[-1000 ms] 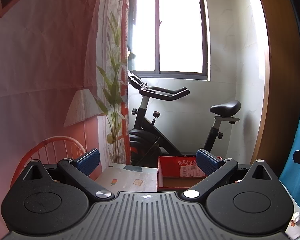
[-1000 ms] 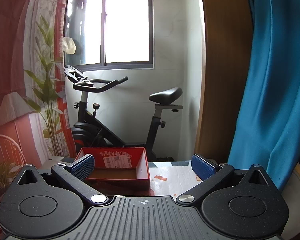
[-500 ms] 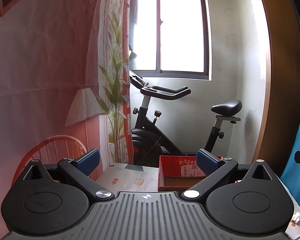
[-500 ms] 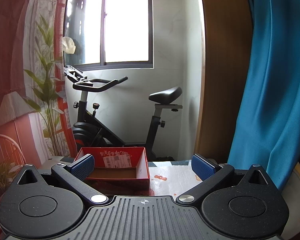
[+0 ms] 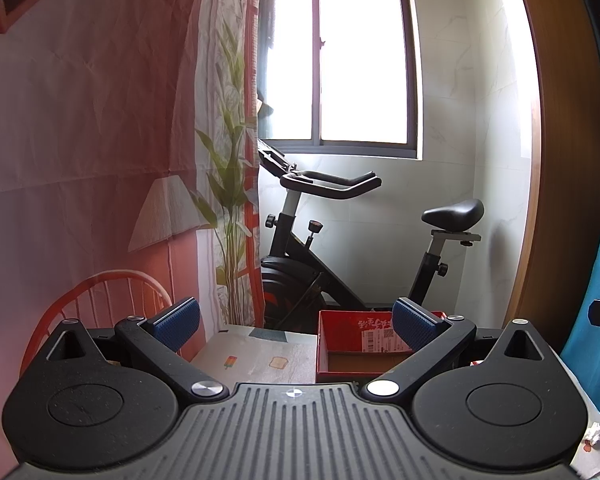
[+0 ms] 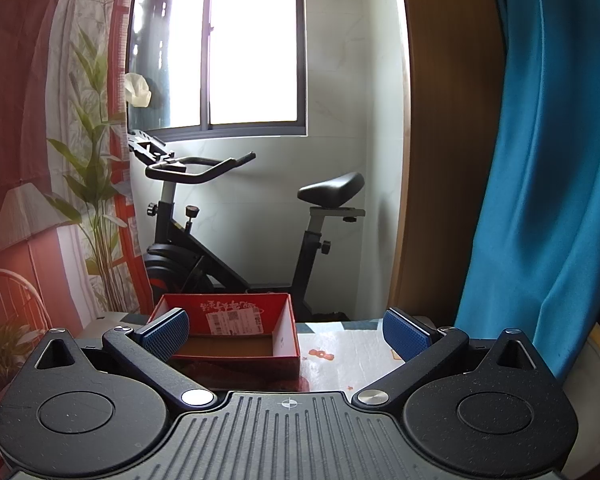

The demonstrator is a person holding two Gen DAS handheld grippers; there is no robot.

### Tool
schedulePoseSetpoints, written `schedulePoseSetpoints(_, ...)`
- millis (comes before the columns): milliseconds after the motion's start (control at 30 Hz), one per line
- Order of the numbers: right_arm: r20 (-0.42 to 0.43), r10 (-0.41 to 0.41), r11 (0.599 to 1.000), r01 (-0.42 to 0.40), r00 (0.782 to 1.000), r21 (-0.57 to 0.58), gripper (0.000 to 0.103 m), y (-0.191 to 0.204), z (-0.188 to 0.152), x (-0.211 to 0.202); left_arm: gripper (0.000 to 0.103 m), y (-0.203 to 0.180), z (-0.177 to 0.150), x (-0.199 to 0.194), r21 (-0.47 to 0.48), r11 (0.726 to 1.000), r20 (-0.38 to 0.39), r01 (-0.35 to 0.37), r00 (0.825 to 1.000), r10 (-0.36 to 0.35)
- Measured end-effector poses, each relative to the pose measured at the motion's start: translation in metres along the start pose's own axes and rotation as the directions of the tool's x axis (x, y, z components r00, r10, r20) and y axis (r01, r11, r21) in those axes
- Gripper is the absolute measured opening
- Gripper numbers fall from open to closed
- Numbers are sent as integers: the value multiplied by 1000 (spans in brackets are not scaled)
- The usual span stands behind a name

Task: Organize soft objects

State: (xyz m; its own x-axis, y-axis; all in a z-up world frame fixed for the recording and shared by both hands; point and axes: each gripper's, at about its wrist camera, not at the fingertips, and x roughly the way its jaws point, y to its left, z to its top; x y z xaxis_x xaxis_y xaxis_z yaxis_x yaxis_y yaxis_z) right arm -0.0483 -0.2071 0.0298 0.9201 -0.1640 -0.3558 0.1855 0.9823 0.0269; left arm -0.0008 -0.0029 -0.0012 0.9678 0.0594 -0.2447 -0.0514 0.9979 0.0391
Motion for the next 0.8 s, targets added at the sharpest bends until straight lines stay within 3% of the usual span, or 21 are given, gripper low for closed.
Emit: schedulePoseSetpoints(800, 4, 0, 1000, 1, 1000, -2, 103, 0, -4, 2, 103, -1, 1, 1, 0, 1000, -3, -1, 1000, 1)
